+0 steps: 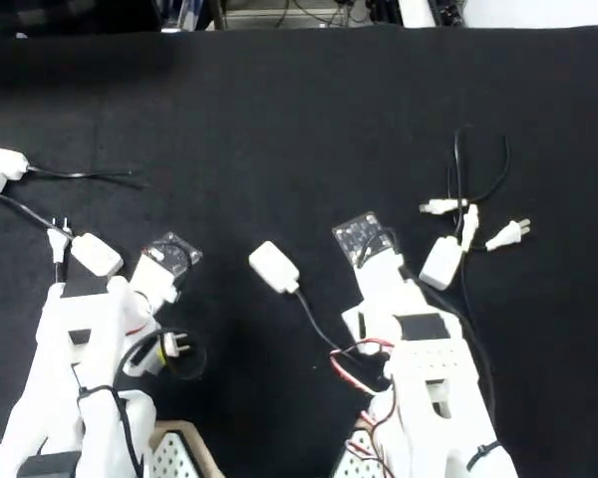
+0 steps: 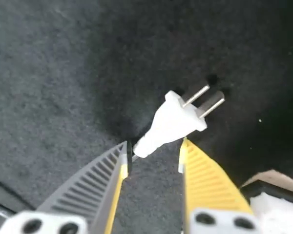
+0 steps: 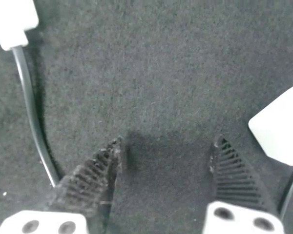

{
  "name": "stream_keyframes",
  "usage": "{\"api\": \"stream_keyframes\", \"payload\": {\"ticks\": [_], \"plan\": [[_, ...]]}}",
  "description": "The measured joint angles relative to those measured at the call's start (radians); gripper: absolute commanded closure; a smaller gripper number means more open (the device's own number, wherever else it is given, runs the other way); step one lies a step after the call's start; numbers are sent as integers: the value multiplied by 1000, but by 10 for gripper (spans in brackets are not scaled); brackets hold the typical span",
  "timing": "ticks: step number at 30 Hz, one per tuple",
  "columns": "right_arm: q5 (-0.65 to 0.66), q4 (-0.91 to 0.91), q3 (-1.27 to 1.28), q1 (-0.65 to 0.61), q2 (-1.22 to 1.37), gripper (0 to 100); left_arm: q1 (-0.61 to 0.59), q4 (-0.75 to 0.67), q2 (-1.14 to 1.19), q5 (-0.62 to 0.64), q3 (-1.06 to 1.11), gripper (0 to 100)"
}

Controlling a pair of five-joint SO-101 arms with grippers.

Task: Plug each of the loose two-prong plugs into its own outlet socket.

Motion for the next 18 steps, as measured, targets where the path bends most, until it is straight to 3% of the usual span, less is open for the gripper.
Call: {"api": "stream_keyframes", "payload": {"ticks": [3,18], "plan": [[0,0,0,0,0,723,0,2,0,0,0,975],[-8,0,0,0,0,723,5,-2,0,20,-170,970]]}}
